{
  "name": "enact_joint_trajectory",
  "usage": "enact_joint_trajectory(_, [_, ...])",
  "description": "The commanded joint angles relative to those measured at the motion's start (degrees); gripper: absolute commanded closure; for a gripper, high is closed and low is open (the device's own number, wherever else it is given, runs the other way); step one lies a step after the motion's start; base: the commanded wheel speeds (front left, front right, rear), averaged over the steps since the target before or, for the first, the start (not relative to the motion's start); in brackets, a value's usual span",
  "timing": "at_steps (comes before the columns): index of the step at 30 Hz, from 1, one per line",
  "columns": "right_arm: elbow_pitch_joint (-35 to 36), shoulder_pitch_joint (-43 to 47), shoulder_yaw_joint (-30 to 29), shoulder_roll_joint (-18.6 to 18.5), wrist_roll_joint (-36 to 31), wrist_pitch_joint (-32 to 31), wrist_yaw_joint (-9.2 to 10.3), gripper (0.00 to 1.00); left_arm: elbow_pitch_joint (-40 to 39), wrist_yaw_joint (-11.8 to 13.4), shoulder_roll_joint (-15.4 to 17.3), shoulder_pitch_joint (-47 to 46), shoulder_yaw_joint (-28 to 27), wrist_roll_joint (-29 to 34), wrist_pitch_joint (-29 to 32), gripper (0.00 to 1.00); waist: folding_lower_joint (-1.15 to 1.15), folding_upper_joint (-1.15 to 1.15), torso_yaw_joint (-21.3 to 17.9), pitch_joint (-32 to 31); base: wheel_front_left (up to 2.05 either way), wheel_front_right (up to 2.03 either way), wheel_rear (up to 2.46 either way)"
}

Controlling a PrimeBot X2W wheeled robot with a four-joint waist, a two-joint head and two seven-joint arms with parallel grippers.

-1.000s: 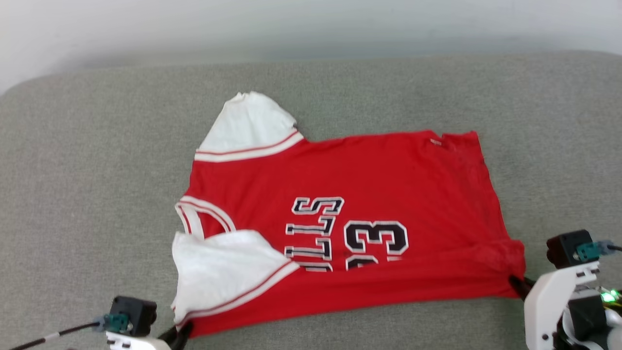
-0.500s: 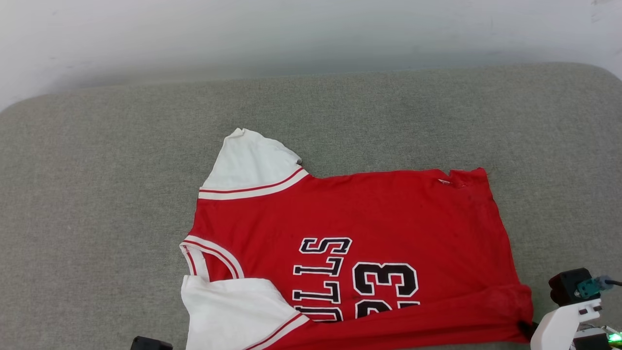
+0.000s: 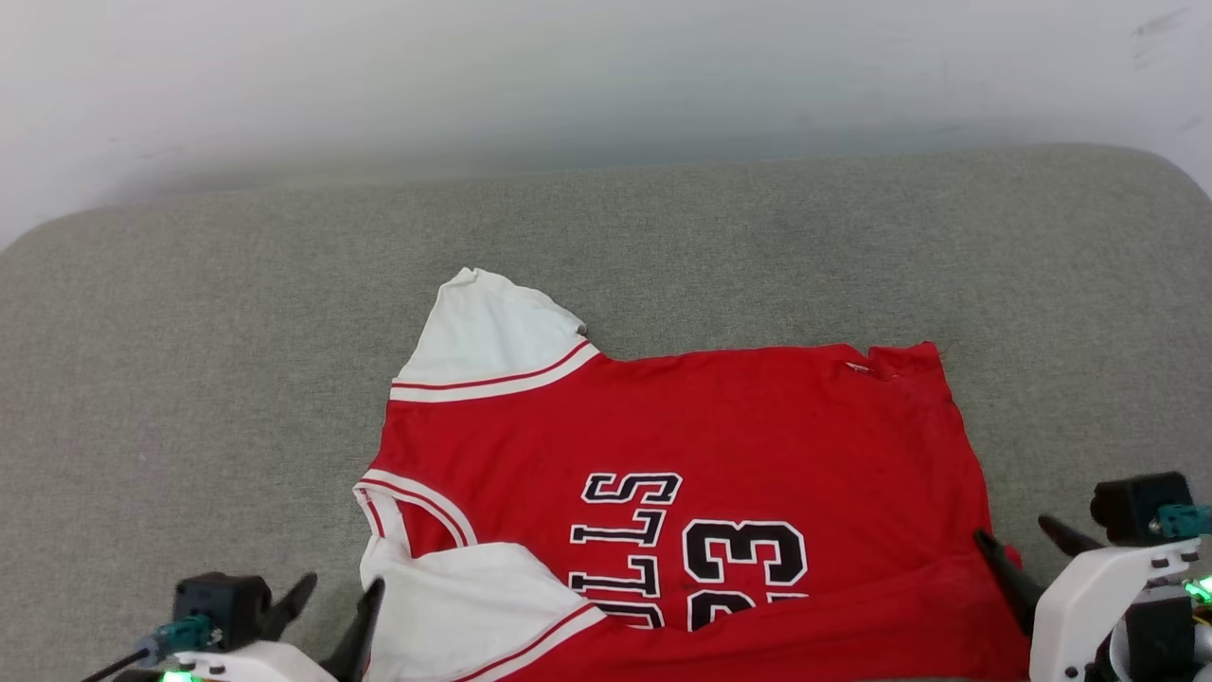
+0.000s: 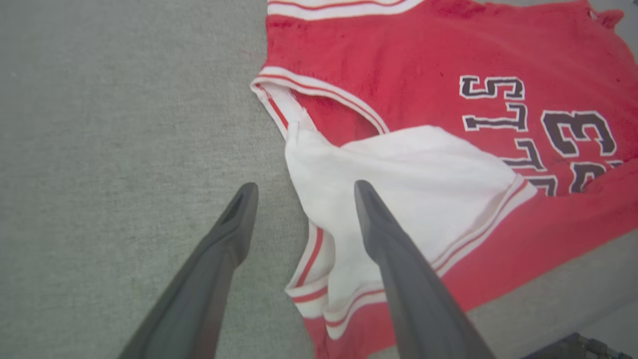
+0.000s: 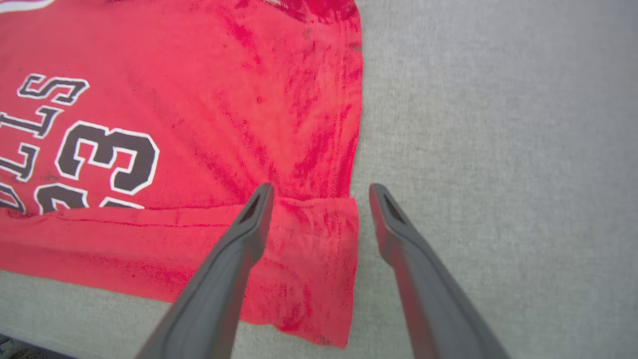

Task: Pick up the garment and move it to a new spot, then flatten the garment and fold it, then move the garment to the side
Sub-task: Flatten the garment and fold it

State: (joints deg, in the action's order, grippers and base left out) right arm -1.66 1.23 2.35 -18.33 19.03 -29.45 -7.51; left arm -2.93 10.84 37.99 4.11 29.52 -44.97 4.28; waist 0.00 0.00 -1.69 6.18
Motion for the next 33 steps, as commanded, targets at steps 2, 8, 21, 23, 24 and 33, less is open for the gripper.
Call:
enact_joint_trajectory(2, [1.8,-1.4,-0.6,0.5,-0.4,3.4,0.03,0.0,-0.7,0.6,-1.4,-1.8,-2.4,0.5,-4.7,0.0,0.0,0.0,-0.2,-0.6,0.0,0.0,0.0])
enact_joint_trajectory(8, [5.5,-2.9,-1.1,1.8,-0.9,14.8,0.03,0.0,-0.7,0.2,-5.7,-4.4,-6.5,4.1,-18.0,0.0,0.0,0.0,-0.9,-1.5,0.0,0.0,0.0])
enact_joint_trajectory(21, [5.7,-4.0,-2.8,9.3,-4.1,35.2,0.03,0.0,-1.2,-8.1,-19.1,-5.6,-20.8,17.5,-19.5,0.0,0.0,0.0,-3.0,-0.1,0.0,0.0,0.0])
enact_joint_trajectory(23, [5.6,-4.5,-2.3,10.0,-4.6,36.0,0.03,0.0,0.4,-10.0,-18.6,-6.6,-20.4,19.1,-19.5,0.0,0.0,0.0,-3.7,0.7,0.0,0.0,0.0])
enact_joint_trajectory(24, [5.7,-4.7,-2.1,10.3,-4.7,36.3,0.03,0.0,1.4,-10.8,-17.9,-7.5,-20.0,19.9,-19.5,0.0,0.0,0.0,-4.2,1.1,0.0,0.0,0.0])
enact_joint_trajectory(33, [8.1,-6.8,0.0,10.6,-4.3,37.2,0.03,0.0,10.3,-16.1,-10.1,-25.9,-15.2,22.7,-4.4,0.0,0.0,0.0,-9.0,9.3,0.0,0.0,0.0])
